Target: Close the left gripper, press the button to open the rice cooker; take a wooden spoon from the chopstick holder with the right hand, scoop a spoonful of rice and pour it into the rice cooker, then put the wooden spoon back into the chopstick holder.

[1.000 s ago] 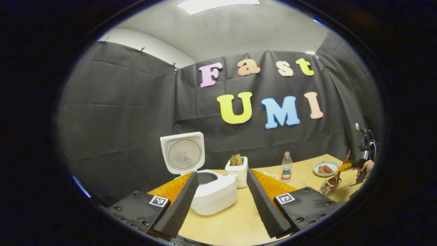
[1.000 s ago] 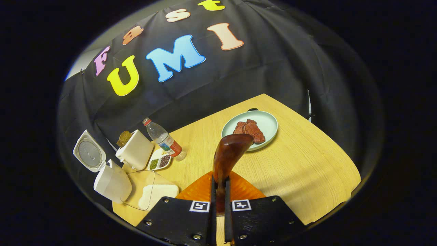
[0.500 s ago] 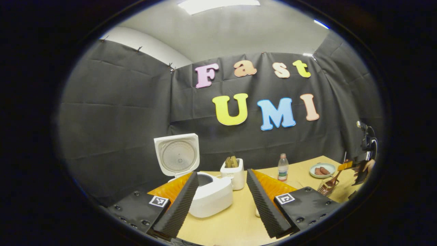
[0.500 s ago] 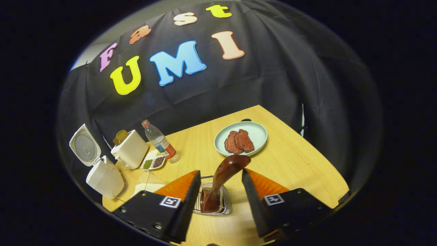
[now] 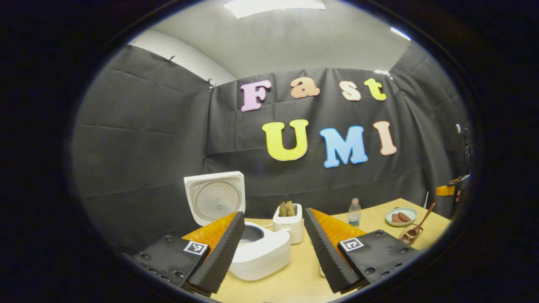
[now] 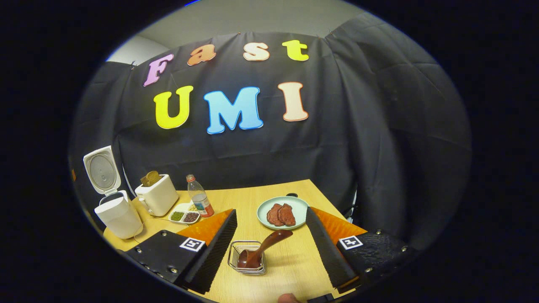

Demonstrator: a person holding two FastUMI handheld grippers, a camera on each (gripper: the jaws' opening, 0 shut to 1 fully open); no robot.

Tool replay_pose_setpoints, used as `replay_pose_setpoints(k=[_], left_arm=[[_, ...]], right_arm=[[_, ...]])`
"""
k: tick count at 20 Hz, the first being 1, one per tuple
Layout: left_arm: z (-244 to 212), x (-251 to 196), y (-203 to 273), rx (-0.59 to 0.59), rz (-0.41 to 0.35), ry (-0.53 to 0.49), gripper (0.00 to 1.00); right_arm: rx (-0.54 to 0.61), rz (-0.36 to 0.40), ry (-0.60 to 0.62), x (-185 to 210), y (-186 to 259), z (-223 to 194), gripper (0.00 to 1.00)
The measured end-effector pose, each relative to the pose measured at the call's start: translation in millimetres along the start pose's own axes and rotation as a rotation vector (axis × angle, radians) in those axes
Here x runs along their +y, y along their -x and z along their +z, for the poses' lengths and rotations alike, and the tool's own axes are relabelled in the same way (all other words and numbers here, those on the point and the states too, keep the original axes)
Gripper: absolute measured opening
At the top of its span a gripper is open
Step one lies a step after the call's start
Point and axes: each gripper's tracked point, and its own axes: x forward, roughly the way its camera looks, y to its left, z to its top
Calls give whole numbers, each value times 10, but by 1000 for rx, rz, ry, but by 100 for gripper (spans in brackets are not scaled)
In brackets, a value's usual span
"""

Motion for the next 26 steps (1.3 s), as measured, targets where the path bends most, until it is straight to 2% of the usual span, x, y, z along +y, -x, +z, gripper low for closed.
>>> replay_pose_setpoints(k=[4,8,9,10,17,22,26], left_arm=[[227,347,-418,-41,44,-12,98],[371,759,-911,-62,90,3,98],[409,885,-1038,-68,106,11,94],[439,1011,-1160,-76,119,18,98],[566,1640,-1999,-97,179,19,97],[578,1955,-2542,-97,209,41,98],[462,2268,-3034,-31,239,65,98]], right_arm=[[-51,-18,8,81,213,182,100],[-47,-40,13,137,338,138,100],[-51,-53,20,136,359,142,100],[-53,-66,24,142,387,138,100],[-45,-122,5,230,561,66,100],[-37,-158,28,294,683,-18,99],[-16,-186,37,283,793,-155,100]])
